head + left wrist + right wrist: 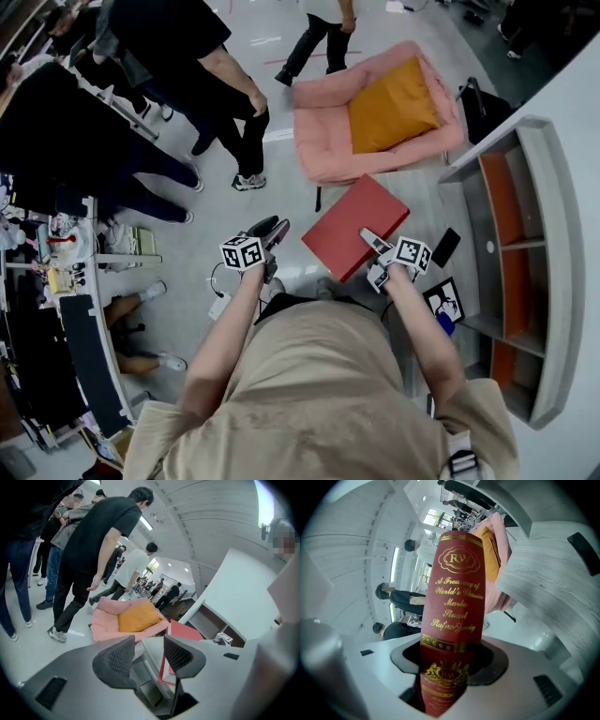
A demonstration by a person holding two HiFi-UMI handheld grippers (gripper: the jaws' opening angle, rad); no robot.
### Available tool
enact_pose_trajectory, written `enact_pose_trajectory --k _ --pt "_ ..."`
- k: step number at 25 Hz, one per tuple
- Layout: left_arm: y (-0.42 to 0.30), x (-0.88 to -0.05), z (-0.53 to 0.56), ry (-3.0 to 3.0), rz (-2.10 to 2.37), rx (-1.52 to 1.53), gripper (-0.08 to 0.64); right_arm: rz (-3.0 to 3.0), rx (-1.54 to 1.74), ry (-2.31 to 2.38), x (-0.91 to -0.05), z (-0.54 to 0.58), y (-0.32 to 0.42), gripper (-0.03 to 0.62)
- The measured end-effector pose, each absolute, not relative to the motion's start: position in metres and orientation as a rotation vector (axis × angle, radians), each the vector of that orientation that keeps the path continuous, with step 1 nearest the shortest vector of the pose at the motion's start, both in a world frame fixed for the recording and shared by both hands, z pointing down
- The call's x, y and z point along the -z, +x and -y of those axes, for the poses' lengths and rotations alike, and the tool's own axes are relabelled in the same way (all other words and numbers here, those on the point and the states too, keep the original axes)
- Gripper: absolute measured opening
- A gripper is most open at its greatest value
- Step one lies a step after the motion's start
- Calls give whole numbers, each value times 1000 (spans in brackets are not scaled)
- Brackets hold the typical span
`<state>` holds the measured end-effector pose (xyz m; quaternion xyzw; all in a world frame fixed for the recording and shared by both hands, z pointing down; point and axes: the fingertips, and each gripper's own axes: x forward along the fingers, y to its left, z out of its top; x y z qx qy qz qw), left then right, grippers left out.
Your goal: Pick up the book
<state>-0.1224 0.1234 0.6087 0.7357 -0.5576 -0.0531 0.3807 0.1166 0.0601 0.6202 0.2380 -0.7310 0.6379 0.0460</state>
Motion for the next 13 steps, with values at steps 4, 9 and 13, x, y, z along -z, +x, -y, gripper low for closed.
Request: enact_pose_trajectory --k 4,9,13 --pt "-111 -608 -120 1877 1428 151 183 2231 -1970 740 -618 -56 131 244" --pt "-100 -605 -112 1879 1435 154 183 2233 -1965 743 -617 -49 140 244" --pt "-95 -600 -103 1889 1442 158 183 2235 -1942 744 -617 -42 142 244"
